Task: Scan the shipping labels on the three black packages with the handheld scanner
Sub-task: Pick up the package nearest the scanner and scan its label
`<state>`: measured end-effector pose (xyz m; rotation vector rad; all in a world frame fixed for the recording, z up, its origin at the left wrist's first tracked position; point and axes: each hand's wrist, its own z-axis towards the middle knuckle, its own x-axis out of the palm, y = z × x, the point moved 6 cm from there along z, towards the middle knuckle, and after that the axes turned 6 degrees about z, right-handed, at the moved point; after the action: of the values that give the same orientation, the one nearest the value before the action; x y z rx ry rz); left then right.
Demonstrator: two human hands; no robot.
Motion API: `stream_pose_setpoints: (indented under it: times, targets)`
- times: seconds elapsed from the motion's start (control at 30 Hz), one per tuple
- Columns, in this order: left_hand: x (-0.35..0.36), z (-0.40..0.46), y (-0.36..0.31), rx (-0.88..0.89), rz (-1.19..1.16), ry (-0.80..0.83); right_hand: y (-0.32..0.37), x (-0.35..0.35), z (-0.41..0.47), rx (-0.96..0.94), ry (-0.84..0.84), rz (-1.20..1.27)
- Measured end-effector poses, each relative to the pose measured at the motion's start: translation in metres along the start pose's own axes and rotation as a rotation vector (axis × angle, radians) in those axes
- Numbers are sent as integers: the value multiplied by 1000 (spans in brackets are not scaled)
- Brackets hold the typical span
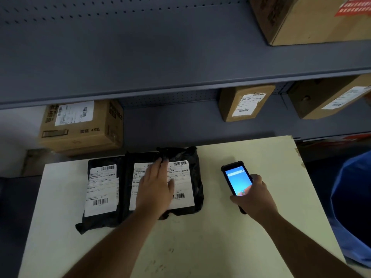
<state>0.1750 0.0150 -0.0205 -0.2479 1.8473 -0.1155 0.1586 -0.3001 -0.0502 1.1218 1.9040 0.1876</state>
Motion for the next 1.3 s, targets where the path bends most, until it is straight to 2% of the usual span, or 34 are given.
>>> stream_pose_setpoints:
  times: [0.13,0.3,0.5,0.7,0.83,1.0,1.07,1.13,1.23,1.3]
  targets:
    - [-11,50,-1,34,17,-11,-5,4,-16,-31,34,-18]
    - [0,74,-7,94,161,88,-6,3,-33,-59,65,5]
    - [11,59,-23,145,198,83,-7,-2,-54,-103,74,-11]
    - [36,30,-41,209,266,242,-22,-4,-76,-109,93,18]
    - [55,4,-46,215,190,286,-38,-5,-89,-99,96,25]
    - [80,-37,-44,58,-40,336,-62,-2,-101,-80,129,20]
    - [90,-58,-40,-66,-280,337,-72,1,-101,-57,143,41]
    - [95,-78,-33,-231,-515,252,-79,6,-100,-31,146,92]
    - [104,-98,-27,-458,-728,219,-85,16,-94,-10,152,183]
    - [110,-103,-28,-525,-792,231,-87,24,-88,1,160,229]
